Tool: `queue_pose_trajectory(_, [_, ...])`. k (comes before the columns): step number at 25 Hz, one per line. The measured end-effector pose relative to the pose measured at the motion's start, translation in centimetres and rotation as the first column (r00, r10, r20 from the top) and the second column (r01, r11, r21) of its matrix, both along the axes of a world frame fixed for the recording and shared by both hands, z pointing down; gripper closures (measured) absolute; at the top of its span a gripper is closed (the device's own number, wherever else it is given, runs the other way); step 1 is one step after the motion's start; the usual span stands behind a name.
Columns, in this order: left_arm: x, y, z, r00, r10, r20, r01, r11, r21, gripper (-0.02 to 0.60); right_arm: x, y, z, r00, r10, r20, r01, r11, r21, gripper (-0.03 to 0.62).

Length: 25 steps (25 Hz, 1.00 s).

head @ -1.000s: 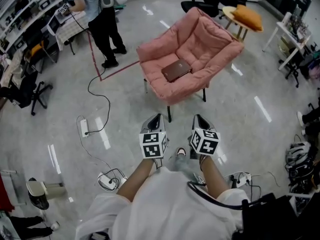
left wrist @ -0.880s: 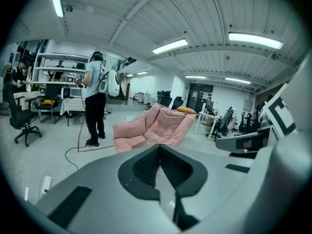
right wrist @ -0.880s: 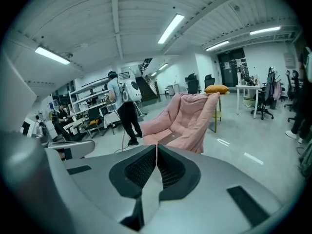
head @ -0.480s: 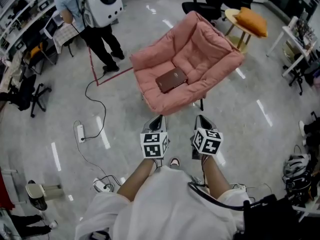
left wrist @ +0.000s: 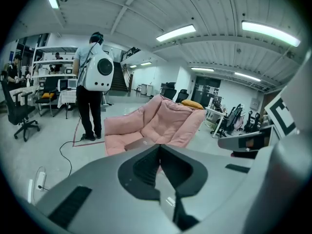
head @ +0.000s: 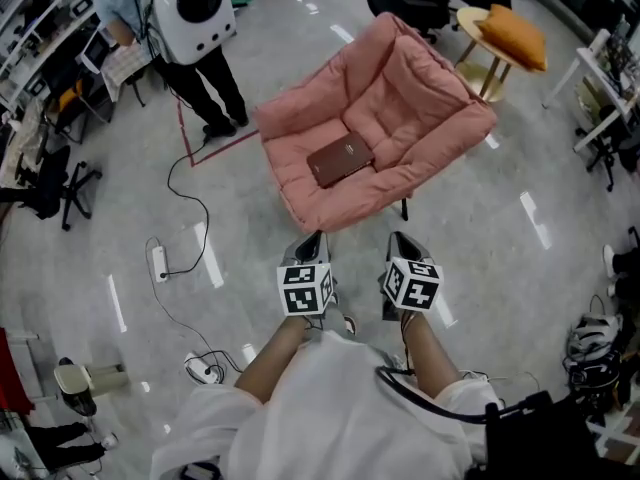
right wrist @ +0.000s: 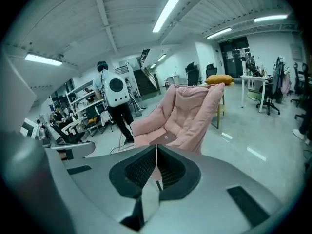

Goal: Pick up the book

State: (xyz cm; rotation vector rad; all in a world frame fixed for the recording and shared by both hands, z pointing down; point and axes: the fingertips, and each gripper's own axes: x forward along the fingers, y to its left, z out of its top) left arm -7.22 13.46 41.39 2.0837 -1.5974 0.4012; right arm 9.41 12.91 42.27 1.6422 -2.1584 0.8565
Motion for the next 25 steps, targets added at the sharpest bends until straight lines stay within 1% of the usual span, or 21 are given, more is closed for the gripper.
queue_pose_trajectory(3, [0.2,-1.9,0.4,1.000,-0.003,-0.003,0.003,1.000,-0.008,0.574,0.5,-1.8,0.6,1.000,0.011,0.012,-0.011,1.000,-0.017,0.563])
queue_pose_trajectory(7, [0.2,-5.3,0.9,1.000,-0.004,-0.003,0.004,1.000,-0.004,0.574,0.4,-5.2,1.1,1.000,0.007,0.020,-0.006,1.000,-0.016,0.563])
queue_pose_trajectory(16, [0.4,-15.3,0.1,1.000,-0.017,-0.020,0.018,1.000,0.023,0.574,0.0,-15.1,-0.1,0.999,-0.039,0.009,0.039,0.999,0.005,0.563])
queue_pose_trajectory(22, [-0.5,-22.0,0.6,0.999,-0.033,-0.031,0.034,0.999,0.002,0.574,-1.2,-22.5,0.1,0.997,-0.077,-0.007,0.077,0.997,-0.012,0.563])
queue_pose_trajectory(25, [-1.0,-24.9,1.1,0.999,-0.034,-0.034,0.034,0.999,-0.014,0.574,-1.6,-25.4,0.5,0.997,-0.080,-0.009,0.080,0.996,-0.029,0.563])
